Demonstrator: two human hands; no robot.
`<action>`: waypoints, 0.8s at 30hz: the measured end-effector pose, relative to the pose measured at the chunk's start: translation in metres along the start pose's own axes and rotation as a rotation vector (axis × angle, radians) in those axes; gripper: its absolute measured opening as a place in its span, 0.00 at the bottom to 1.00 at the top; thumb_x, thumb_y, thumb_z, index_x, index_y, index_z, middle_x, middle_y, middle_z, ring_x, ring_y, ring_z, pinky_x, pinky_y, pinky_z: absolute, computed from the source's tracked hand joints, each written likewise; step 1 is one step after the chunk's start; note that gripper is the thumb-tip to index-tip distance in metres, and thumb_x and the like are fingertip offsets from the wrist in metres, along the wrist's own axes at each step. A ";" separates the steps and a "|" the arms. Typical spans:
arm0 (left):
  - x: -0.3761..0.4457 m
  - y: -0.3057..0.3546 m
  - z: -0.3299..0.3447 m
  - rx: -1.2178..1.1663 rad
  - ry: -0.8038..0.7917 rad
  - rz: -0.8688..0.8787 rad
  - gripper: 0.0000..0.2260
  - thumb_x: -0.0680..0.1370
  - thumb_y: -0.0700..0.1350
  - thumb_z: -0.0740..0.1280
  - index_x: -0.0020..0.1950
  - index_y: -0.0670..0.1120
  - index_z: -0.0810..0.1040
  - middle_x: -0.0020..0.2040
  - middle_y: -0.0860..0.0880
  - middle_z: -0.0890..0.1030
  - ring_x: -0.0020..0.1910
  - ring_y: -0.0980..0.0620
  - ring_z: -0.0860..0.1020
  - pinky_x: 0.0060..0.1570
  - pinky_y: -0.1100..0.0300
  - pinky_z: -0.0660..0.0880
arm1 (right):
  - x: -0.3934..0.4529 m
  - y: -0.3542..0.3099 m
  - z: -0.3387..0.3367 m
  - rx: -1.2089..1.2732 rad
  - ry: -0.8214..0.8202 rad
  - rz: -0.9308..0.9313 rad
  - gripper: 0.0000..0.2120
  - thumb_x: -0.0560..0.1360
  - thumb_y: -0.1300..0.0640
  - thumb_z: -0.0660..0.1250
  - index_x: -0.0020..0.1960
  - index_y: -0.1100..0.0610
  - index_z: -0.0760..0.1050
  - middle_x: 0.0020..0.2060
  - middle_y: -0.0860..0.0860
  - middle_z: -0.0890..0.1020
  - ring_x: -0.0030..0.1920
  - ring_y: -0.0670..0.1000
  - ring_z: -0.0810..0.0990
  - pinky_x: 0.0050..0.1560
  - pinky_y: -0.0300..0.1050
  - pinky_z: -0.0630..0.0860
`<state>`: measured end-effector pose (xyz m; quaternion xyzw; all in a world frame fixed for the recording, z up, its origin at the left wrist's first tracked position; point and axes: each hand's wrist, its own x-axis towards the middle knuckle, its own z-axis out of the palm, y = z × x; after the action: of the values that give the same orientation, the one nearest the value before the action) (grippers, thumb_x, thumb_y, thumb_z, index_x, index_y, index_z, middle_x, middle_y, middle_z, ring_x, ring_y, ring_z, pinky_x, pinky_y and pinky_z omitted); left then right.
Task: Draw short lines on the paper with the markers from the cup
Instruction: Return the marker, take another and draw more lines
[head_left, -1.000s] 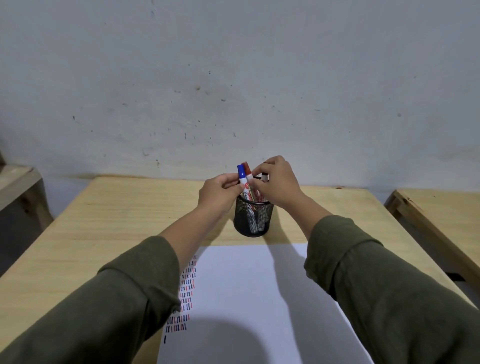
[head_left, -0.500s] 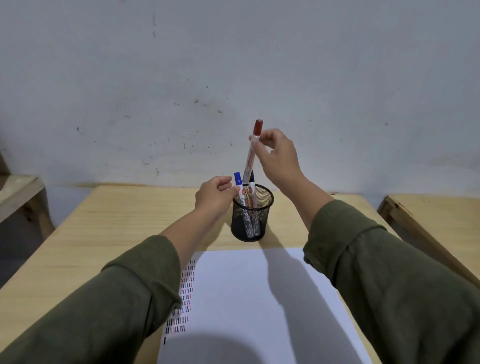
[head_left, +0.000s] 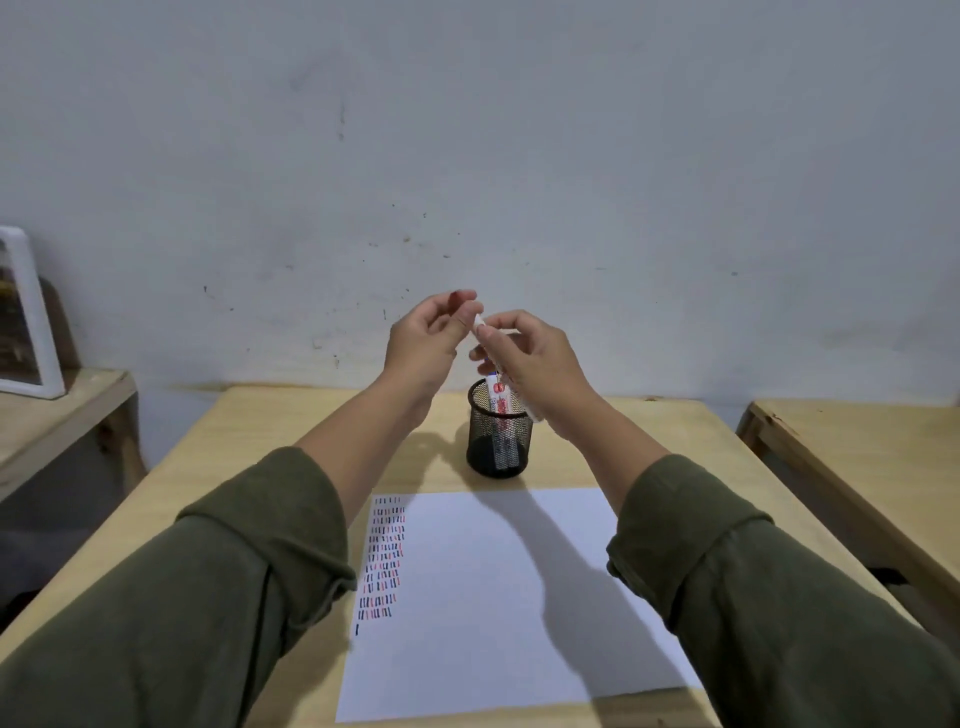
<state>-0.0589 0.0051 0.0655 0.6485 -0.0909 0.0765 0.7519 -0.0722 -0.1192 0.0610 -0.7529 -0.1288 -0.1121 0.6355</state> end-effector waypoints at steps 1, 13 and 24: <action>-0.005 -0.001 -0.002 -0.031 0.021 -0.030 0.07 0.77 0.46 0.66 0.54 0.51 0.76 0.45 0.59 0.79 0.45 0.64 0.75 0.44 0.66 0.69 | -0.006 0.000 -0.002 -0.009 -0.012 0.033 0.08 0.76 0.54 0.67 0.50 0.59 0.77 0.37 0.54 0.83 0.34 0.47 0.81 0.39 0.39 0.77; -0.064 -0.030 0.000 -0.313 0.063 -0.086 0.05 0.76 0.38 0.65 0.45 0.48 0.77 0.31 0.55 0.81 0.33 0.61 0.76 0.31 0.72 0.71 | -0.062 0.008 -0.011 0.520 0.050 0.253 0.11 0.76 0.47 0.64 0.50 0.55 0.76 0.31 0.49 0.79 0.28 0.46 0.76 0.29 0.37 0.70; -0.091 -0.031 0.008 -0.421 0.076 -0.136 0.07 0.79 0.41 0.61 0.47 0.46 0.78 0.39 0.53 0.82 0.35 0.58 0.72 0.37 0.68 0.69 | -0.086 0.017 0.006 0.681 0.052 0.204 0.04 0.77 0.58 0.65 0.46 0.59 0.74 0.28 0.51 0.78 0.28 0.45 0.76 0.29 0.34 0.74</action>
<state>-0.1407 -0.0076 0.0151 0.4784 -0.0326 0.0294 0.8770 -0.1479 -0.1204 0.0158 -0.5038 -0.0667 -0.0177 0.8611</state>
